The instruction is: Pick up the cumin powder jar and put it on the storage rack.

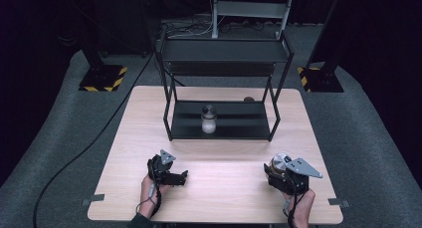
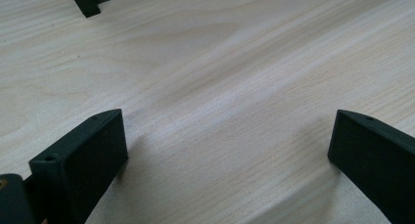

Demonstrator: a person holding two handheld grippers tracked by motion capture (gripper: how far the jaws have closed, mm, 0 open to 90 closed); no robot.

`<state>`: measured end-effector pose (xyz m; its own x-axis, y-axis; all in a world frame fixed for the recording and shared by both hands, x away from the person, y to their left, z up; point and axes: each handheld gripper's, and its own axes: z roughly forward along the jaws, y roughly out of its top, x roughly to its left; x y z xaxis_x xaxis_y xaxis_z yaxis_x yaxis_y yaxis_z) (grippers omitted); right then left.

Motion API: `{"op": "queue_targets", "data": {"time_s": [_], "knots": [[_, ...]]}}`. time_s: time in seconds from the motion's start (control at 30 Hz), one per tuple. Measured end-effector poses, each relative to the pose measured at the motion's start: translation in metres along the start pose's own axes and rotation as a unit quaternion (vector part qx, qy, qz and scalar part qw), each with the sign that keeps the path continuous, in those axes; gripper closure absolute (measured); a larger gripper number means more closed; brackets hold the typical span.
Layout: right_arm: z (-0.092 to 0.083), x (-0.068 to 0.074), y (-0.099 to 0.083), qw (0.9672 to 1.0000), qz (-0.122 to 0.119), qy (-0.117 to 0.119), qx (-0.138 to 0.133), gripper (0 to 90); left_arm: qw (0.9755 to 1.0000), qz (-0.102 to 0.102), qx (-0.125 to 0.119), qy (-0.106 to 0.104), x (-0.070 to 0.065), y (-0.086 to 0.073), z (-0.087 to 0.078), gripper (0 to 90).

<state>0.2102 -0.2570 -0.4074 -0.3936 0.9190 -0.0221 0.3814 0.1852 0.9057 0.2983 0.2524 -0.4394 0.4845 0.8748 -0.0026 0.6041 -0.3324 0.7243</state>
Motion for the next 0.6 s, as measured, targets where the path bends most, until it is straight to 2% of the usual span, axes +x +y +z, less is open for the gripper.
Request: {"op": "queue_targets", "data": {"time_s": [0.6], "knots": [[0.014,-0.002,0.011,0.9999,-0.004,0.010,-0.005,30.4,1.0000,0.001,0.000,0.000,0.000,0.000,0.000,0.6]]}}
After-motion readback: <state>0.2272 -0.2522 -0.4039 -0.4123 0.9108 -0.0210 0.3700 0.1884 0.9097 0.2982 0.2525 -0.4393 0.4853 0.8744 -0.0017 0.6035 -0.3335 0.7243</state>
